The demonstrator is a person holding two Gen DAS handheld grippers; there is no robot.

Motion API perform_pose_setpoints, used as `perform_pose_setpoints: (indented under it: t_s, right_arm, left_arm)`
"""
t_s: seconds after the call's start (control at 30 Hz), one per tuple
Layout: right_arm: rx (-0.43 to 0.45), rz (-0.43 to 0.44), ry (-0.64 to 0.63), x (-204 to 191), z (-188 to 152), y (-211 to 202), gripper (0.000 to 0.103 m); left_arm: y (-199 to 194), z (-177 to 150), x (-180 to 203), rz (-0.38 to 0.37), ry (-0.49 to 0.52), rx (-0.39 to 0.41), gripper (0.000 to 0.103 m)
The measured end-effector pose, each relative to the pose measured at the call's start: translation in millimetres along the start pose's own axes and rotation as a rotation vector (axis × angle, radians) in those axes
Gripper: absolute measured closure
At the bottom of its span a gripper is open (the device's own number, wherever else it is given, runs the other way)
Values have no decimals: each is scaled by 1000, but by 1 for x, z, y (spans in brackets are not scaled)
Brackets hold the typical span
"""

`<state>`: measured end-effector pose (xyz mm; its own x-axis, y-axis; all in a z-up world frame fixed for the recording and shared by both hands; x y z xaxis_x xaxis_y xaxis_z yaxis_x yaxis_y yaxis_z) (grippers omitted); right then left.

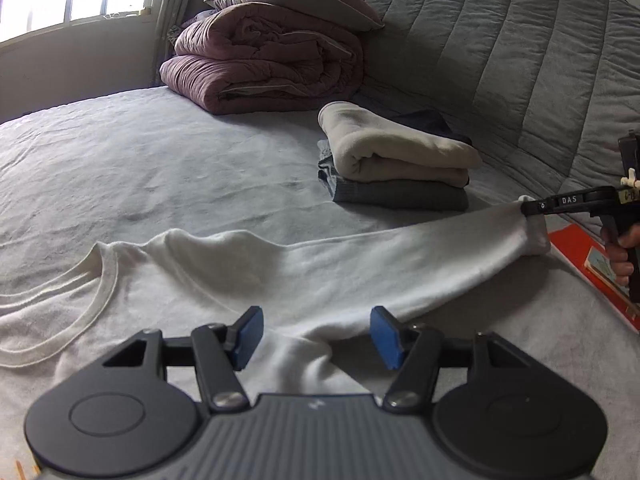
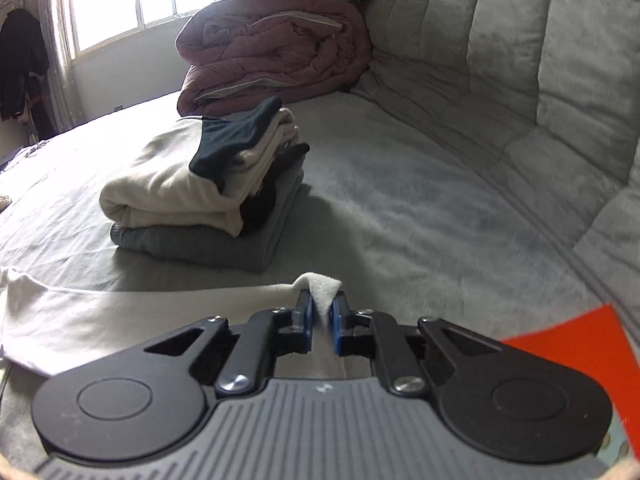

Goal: Fold clothes

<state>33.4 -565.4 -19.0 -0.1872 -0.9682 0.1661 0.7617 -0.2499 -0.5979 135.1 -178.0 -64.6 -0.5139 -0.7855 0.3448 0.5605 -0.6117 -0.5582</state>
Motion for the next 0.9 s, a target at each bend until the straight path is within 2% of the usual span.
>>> perform_pose_setpoints:
  t_s: [0.13, 0.2, 0.3, 0.4, 0.5, 0.6, 0.63, 0.67, 0.7, 0.8, 0.9]
  right_arm:
    - [-4, -57, -68, -7, 15, 16, 93]
    - [-18, -80, -92, -9, 17, 22, 93]
    - [-50, -110, -118, -8, 11, 30, 93]
    - [-79, -137, -115, -4, 1, 34, 97]
    - [-129, -196, -102, 1, -11, 42, 100]
    - [-126, -145, 4, 9, -15, 32, 99]
    - [-125, -127, 39, 12, -16, 29, 93]
    - [-123, -110, 75, 15, -17, 25, 86]
    - [-122, -93, 110, 17, -18, 22, 86]
    - [-118, -41, 216, 26, -22, 12, 85]
    - [-105, 29, 320, 31, -24, 3, 82]
  left_arm:
    - [14, 19, -20, 52, -26, 25, 46]
    - [25, 24, -30, 52, -62, 17, 57]
    - [45, 28, -39, 67, -87, -3, 67]
    - [66, 30, -41, 143, -79, 8, 74]
    - [77, 34, -38, 197, -69, 29, 74]
    - [76, 35, -27, 247, -20, 35, 73]
    - [73, 35, -24, 252, -26, 37, 71]
    - [67, 35, -22, 243, -41, 42, 67]
    - [60, 34, -20, 215, -64, 53, 64]
    - [44, 27, -9, 113, -100, 61, 64]
    - [37, 15, 14, -4, -73, 36, 64]
Point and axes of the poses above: each gripper's, at about its wrist camera, not at the fingertips, and y roughly the way its jaws point, x to its right, z to its top, the point moved 1 cm from there along y, roughly the way its jaws point, and after that the axes turned 15 degrees about -y, right-handed, at the moved point
